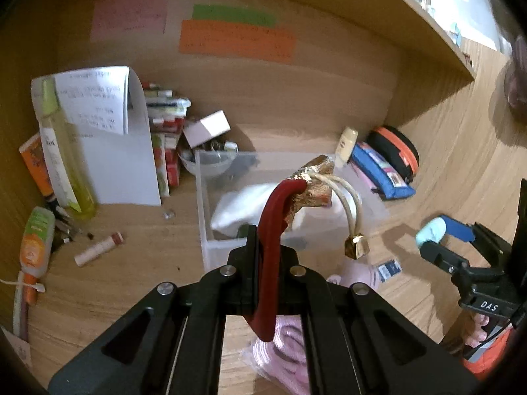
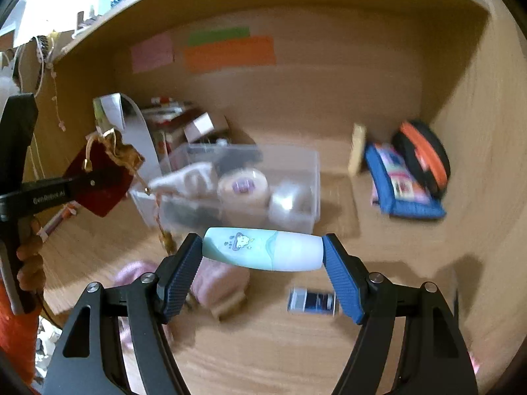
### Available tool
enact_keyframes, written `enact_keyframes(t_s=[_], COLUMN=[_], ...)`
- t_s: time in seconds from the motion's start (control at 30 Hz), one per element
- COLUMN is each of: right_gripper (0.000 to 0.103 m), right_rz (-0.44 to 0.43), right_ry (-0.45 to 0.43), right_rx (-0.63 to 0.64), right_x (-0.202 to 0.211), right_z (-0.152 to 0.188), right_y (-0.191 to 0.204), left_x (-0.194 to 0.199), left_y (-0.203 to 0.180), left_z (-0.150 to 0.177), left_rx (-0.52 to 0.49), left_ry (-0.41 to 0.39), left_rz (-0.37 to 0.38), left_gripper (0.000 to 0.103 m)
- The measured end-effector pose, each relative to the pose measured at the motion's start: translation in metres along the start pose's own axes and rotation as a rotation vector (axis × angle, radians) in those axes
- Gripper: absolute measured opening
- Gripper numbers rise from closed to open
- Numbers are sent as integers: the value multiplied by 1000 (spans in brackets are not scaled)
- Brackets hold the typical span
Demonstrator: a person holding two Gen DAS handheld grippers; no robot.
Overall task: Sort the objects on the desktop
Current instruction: 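Carry the tube and red pouch into the clear box while both tools release them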
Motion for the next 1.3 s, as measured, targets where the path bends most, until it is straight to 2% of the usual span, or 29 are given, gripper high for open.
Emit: enact_keyframes(t_s=[0.23,0.43,0.57,0.87,0.93,1.1,1.3], right_gripper=[71,71,71,71,71,71,71], right_rz=[-8,-27,-5,14,15,31,43], right_ry=[-48,-57,-47,53,81,137,190], right_rx=[39,61,63,39,30,20,14], right_x=[-2,-11,-26,-80,-92,-122,-148], right_z=[-41,-66,-81,-107,-110,-113,-117], right_y=[14,22,20,-3,-9,-18,-24], left_x=[4,-12,-26,-59,-65,-85,-113], left_y=[6,19,27,34,32,28,33], left_z=[-15,-34,-46,-62,-67,-72,-69], left_rx=[9,56,83,105,98,81,77], left_ry=[-41,-21,2,51,52,59,132], left_rz=[-41,-23,-26,-1,-21,-131,-138], left_gripper=[2,2,2,2,2,2,2])
Point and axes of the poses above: each gripper's, at about its wrist camera, not at the fingertips, and x roughly against the way its jaws point, y to its left, z to its underside, the point moved 2 cm from there along -x, roughly the way its jaws point, and after that the axes turned 14 degrees about y, right-handed, at the moved point
